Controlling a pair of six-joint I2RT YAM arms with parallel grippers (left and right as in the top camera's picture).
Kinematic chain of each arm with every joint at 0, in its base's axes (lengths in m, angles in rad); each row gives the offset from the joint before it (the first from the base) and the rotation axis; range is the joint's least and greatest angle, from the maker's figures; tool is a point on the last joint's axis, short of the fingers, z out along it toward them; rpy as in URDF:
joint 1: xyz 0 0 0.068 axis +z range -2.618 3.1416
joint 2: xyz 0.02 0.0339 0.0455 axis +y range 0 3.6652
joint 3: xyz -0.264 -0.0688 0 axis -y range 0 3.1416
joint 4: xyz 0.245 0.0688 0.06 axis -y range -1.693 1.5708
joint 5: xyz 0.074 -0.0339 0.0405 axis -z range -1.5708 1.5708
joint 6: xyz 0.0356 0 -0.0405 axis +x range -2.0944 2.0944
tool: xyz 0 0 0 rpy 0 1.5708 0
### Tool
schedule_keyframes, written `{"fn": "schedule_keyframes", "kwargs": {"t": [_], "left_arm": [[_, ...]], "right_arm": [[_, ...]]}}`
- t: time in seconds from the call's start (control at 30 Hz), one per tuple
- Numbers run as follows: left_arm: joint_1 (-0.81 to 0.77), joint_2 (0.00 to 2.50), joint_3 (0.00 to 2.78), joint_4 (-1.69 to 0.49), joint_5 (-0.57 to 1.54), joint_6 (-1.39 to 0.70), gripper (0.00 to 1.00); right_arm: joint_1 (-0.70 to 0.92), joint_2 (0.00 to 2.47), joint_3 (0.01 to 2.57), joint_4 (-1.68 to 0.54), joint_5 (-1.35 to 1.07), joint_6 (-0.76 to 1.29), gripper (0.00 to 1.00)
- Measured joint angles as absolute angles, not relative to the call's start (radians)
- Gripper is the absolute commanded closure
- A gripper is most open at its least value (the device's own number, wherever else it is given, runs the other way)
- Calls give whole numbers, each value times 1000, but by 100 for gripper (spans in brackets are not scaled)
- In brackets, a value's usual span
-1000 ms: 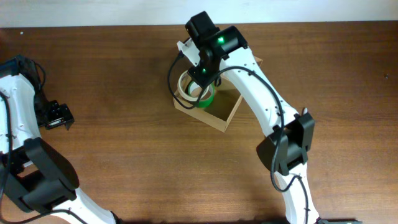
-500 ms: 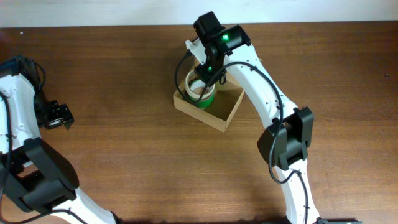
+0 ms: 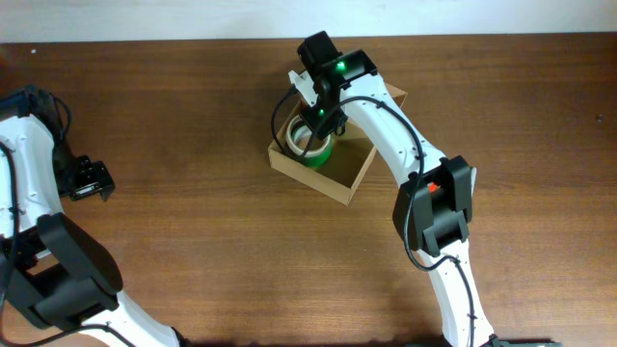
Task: Pack container
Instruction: 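Carry the white tape into the box onto the green tape, release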
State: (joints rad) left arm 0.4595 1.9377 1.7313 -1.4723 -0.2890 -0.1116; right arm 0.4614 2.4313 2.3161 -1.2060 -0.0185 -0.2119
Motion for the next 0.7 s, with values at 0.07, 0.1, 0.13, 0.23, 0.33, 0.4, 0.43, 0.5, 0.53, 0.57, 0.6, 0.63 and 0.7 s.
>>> {"fn": "schedule_keyframes", "kwargs": {"t": [0.07,0.1,0.13,0.23,0.33,0.4,0.43,0.5,0.53,0.57,0.6,0.63,0.7], "left_arm": [[459,1938,1731,-1472,-289,-112,0],[459,1938,1731,-1473,-289,-112,0],[459,1938,1731,-1472,-289,-112,0],[459,1938,1731,-1472,-289,-112,0],[459,1938,1731,-1472,-289,-112,0],[459,1938,1731,-1472,-289,-112,0],[459,1938,1731,-1472,-289,-112,0],[459,1938,1731,-1473,-289,-112,0],[459,1938,1731,-1472,-289,-112,0],[459,1938,1731,-1473,-289,-112,0],[459,1938,1731,-1472,-289,-112,0],[459,1938,1731,-1472,-289,-112,0],[459,1938,1731,-1472,-289,-112,0]], "right_arm": [[459,2441,2313,-1195,-19,-209,95],[458,2445,2311,-1190,-19,-208,95],[456,2449,2308,-1185,-19,-208,96],[449,2457,2305,-1166,-19,-206,95],[442,2458,2305,-1158,-19,-195,76],[441,2458,2305,-1158,-20,-191,65],[441,2458,2305,-1160,-19,-192,62],[441,2458,2305,-1169,-19,-187,59],[442,2458,2305,-1174,-17,-188,58],[445,2458,2305,-1182,-16,-187,56],[446,2458,2305,-1192,-15,-187,55],[447,2458,2305,-1202,-15,-187,55],[453,2453,2308,-1219,-11,-187,52]]}}
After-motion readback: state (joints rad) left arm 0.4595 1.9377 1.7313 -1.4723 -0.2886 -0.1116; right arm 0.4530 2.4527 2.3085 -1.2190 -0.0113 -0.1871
